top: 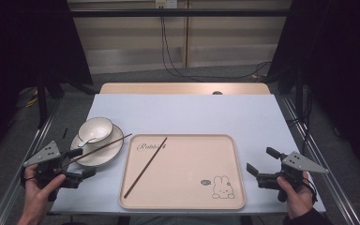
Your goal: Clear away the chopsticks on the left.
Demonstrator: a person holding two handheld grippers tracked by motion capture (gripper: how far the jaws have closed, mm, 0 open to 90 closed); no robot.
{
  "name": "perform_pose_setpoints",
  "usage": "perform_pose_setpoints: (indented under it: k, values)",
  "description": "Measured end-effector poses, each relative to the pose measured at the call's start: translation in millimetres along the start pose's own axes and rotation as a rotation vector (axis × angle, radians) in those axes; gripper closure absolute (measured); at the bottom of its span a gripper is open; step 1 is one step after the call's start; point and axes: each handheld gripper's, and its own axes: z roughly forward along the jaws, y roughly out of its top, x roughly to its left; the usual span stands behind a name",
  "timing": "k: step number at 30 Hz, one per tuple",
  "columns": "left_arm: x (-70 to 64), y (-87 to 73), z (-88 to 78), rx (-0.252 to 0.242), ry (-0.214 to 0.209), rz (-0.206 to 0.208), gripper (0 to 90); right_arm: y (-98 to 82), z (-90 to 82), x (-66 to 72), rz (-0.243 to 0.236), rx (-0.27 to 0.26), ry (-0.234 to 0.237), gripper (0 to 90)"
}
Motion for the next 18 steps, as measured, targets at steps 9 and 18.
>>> perform_pose_setpoints:
  k: [9, 18]
  values:
    - [21.4, -11.2, -11.7, 0.037, 0.026, -0.016, 5.1, 0.1, 0.0, -0.6, -0.003, -0.001, 0.002, 2.0]
    - [45.0, -15.6, -2.7, 0.097, 0.055, 0.013, 7.3, 0.1, 0.4, -0.4, -0.001, 0.007, 0.007, 2.0]
